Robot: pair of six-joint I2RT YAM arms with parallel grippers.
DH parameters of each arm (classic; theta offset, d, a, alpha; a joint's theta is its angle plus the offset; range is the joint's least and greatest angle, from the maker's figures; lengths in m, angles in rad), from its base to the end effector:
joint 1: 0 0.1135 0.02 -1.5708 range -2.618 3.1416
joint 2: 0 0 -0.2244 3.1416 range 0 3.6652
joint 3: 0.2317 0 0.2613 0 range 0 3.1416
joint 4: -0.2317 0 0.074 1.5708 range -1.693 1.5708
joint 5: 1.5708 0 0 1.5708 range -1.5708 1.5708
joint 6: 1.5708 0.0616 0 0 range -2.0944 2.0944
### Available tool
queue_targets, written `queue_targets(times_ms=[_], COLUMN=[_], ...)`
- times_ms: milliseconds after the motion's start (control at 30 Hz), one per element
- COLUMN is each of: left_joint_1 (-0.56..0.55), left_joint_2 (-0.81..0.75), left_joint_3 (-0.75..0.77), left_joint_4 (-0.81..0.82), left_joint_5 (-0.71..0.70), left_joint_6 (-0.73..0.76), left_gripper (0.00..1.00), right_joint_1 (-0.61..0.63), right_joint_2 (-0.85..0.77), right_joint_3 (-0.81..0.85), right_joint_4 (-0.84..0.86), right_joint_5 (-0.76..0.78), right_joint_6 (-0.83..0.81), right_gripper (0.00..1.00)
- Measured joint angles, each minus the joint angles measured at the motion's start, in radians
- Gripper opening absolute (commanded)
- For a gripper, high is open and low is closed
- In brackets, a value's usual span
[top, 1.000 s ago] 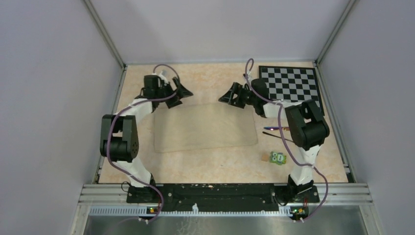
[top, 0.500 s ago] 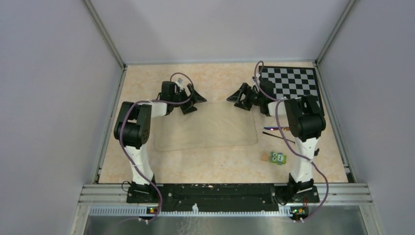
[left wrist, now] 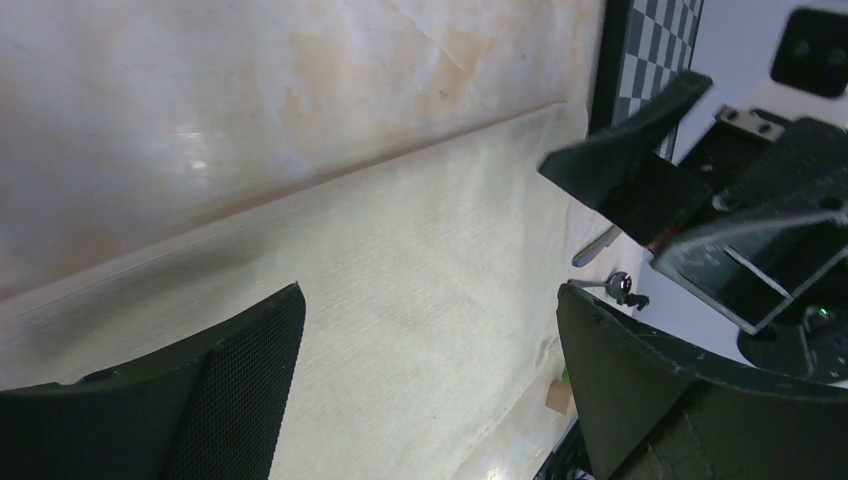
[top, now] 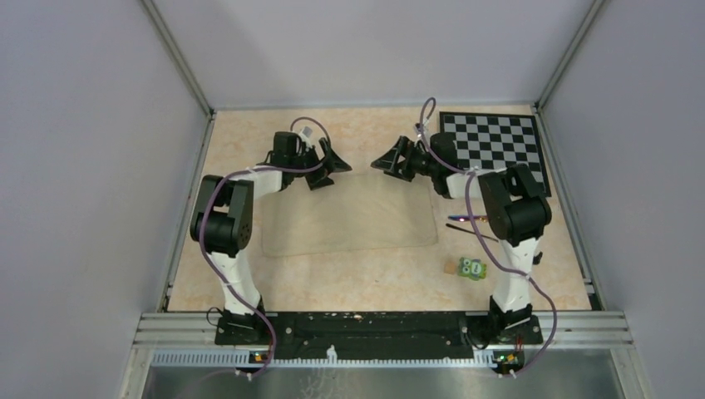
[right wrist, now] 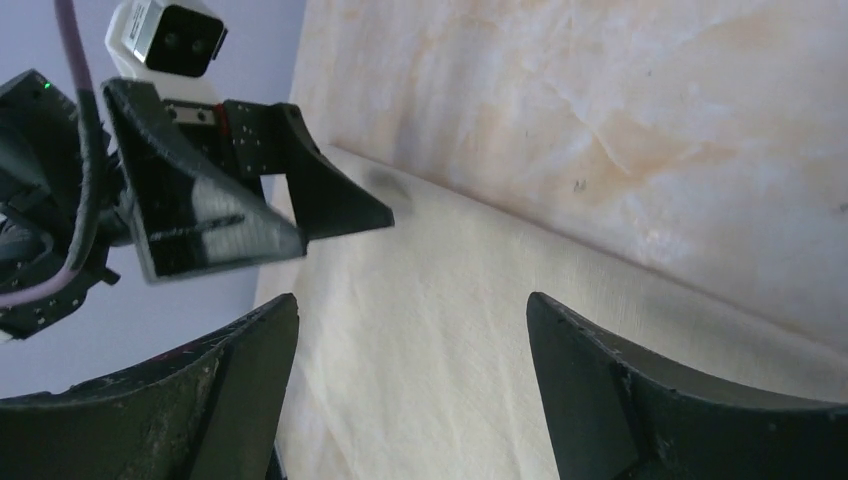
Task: Fold the napkin into a case and place the utensils inside
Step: Smooth out the rectangle-folded napkin at the center of the board.
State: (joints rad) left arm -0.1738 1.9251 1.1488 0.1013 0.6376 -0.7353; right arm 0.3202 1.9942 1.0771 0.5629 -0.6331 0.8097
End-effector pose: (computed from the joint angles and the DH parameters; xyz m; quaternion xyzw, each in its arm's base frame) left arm 0.4051 -0.1084 0.1114 -0.1067 0.8600 -0.4344 0.2455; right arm 0.3971 0.1701 0.1098 0.0164 0.7997 0.5065 0.3219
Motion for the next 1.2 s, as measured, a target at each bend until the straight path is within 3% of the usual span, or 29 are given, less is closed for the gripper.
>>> queue_targets(times_ms=[200,433,567,833,1200], left_joint_1=[-0.032,0.019,0.046,0.065,0.068], left_joint_2=[0.049,0.077,0.048,-0.103,-0.472], left_joint_3=[0.002,0.024,0.039,0.052,-0.090], left_joint_4=[0.041,0.048,-0.035,-0.263,-0.424], left_joint_5=[-0.037,-0.045,-0.076,-0.086,-0.047], left_joint_6=[-0.026,-0.031,0.022,0.128,0.228], left_gripper=[0.99,0.99,0.99,0.99,0.99], right_joint_1=[-0.008,-0.090,-0.126,-0.126,-0.126], right_joint_2=[0.186,0.190,0.156,-0.089,-0.122], right_joint_3=[0.102,0.112,0.105,-0.062,-0.209], right_joint_4=[0.041,0.025,-0.030,-0.109,-0.191], right_joint_5=[-0.049,-0.090,-0.078,-0.042,-0.070], right_joint_6=[0.069,0.056,0.018,-0.040,-0.114], right_gripper=[0.83,0.83,0.83,0.84,0.82])
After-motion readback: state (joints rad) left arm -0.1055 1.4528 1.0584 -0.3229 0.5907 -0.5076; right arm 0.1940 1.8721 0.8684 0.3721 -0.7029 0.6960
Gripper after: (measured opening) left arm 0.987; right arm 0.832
